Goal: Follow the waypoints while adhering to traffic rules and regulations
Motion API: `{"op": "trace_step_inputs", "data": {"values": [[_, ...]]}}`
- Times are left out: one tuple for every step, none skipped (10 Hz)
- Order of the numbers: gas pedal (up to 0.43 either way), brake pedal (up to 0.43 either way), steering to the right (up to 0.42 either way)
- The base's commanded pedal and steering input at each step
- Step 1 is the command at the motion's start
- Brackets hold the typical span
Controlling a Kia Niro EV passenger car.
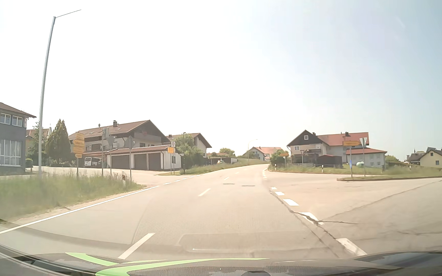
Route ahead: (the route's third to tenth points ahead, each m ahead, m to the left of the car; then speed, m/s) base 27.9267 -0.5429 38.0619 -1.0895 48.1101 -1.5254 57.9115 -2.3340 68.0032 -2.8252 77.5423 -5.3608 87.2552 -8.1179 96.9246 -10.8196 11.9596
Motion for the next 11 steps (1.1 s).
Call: {"op": "trace_step_inputs", "data": {"values": [[0.177,0.0,0.007],[0.177,0.0,0.009],[0.177,0.0,0.01],[0.177,0.0,0.01],[0.177,0.0,0.011],[0.177,0.0,0.011],[0.189,0.0,0.012],[0.189,0.0,0.012],[0.189,0.0,0.012],[0.189,0.0,0.012],[0.189,0.0,0.012]]}}
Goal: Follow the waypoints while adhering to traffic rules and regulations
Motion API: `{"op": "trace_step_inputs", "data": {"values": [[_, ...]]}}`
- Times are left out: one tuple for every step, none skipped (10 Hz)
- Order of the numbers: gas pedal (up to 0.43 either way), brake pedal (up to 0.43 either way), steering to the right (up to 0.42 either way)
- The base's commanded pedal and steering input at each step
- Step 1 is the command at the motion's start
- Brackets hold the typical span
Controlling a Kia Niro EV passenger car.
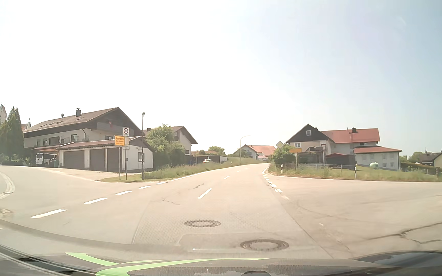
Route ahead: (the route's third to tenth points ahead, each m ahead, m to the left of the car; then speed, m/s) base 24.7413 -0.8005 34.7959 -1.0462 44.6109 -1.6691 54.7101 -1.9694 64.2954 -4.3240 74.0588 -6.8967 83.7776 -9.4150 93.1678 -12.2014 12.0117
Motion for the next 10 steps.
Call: {"op": "trace_step_inputs", "data": {"values": [[0.197,0.0,0.012],[0.197,0.0,0.012],[0.197,0.0,0.012],[0.197,0.0,0.012],[0.209,0.0,0.012],[0.228,0.0,0.012],[0.24,0.0,0.011],[0.24,0.0,0.014],[0.228,0.0,0.014],[0.228,0.0,0.014]]}}
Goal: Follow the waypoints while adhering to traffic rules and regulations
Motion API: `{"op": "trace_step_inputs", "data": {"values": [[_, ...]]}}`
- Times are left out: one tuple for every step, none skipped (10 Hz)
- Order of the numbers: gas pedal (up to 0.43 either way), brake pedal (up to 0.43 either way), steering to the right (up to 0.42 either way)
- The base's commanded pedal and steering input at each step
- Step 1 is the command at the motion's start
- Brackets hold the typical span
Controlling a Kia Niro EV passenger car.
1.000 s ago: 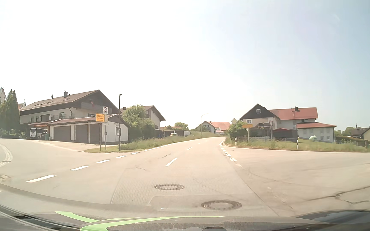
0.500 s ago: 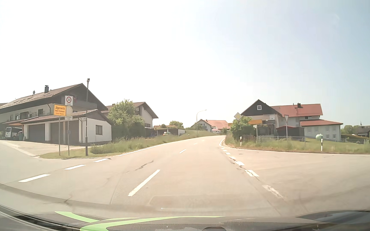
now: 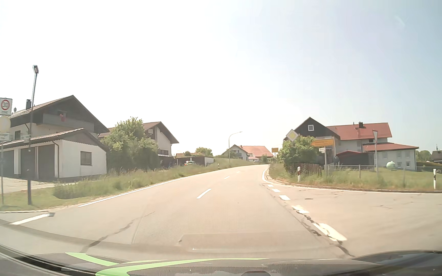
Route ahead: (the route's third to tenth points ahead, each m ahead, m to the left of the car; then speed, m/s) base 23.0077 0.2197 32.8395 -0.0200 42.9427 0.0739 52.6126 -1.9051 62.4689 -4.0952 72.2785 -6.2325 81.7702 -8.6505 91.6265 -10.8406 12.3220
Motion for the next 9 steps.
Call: {"op": "trace_step_inputs", "data": {"values": [[0.228,0.0,0.014],[0.228,0.0,0.013],[0.228,0.0,0.012],[0.228,0.0,0.011],[0.209,0.0,0.01],[0.209,0.0,0.01],[0.209,0.0,0.01],[0.209,0.0,0.01],[0.209,0.0,0.01]]}}
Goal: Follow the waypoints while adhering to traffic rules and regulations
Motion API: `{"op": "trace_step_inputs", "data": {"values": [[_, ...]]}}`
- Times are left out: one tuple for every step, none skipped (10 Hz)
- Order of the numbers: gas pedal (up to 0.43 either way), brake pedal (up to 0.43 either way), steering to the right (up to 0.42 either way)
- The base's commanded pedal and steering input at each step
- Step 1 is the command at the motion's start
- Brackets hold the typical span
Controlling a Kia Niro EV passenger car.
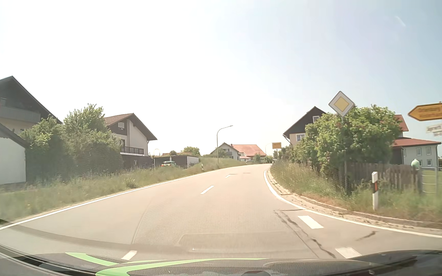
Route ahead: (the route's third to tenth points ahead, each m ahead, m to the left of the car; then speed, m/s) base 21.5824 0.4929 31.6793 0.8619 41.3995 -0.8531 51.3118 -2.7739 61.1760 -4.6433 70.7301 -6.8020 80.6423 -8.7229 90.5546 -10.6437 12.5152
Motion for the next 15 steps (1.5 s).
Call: {"op": "trace_step_inputs", "data": {"values": [[0.209,0.0,0.01],[0.209,0.0,0.01],[0.209,0.0,0.011],[0.209,0.0,0.011],[0.209,0.0,0.012],[0.209,0.0,0.012],[0.209,0.0,0.012],[0.209,0.0,0.013],[0.209,0.0,0.013],[0.209,0.0,0.013],[0.209,0.0,0.013],[0.209,0.0,0.013],[0.209,0.0,0.013],[0.209,0.0,0.014],[0.209,0.0,0.014]]}}
